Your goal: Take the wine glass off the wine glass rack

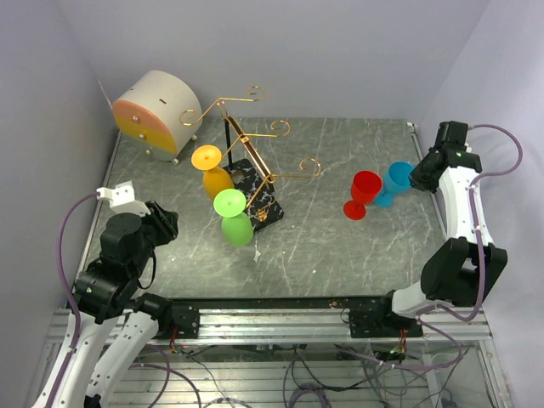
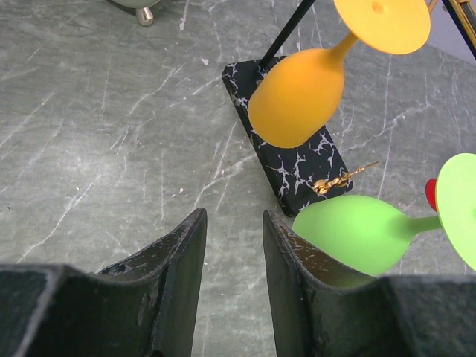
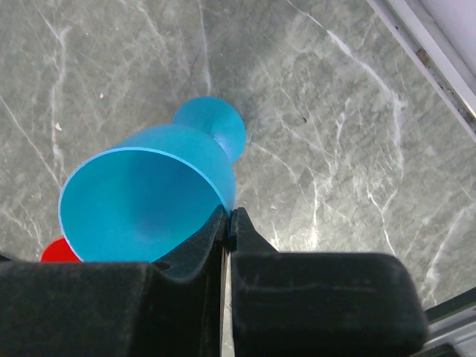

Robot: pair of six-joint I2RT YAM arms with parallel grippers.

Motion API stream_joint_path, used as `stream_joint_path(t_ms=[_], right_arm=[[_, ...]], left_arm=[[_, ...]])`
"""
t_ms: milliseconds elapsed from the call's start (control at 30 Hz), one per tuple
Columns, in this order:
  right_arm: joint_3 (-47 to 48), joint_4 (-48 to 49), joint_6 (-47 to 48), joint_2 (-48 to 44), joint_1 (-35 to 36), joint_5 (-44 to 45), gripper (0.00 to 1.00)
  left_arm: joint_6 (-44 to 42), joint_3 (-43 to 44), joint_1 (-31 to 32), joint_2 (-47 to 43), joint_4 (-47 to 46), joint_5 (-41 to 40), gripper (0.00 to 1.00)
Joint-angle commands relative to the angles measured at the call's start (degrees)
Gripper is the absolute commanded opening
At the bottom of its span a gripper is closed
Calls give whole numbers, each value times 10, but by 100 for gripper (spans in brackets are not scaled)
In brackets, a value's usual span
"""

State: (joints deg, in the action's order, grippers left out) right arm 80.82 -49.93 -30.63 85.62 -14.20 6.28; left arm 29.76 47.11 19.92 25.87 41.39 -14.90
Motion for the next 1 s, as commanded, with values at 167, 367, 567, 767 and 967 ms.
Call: stream_joint_path(t_ms=[167,367,567,767,967], right_arm=[[-55,25,4,-45,0,-4,0],[-84,34,3,-51,0,-14,0],[-91,40,7,-57,0,-11,3],[-87,44,14,-61,1,-19,14],[-60,30,26,-68,0,-27,26]], left_arm=[[-9,-2,-1,-3,-25,-9,47],[-11,-2,-1,-6,-25,-7,47],[-11,-2,-2,-7,-25,-7,47],[-11,-1,-1,-10,-22,-10,47],[-10,-1,-1,-8,-21,-10,47]])
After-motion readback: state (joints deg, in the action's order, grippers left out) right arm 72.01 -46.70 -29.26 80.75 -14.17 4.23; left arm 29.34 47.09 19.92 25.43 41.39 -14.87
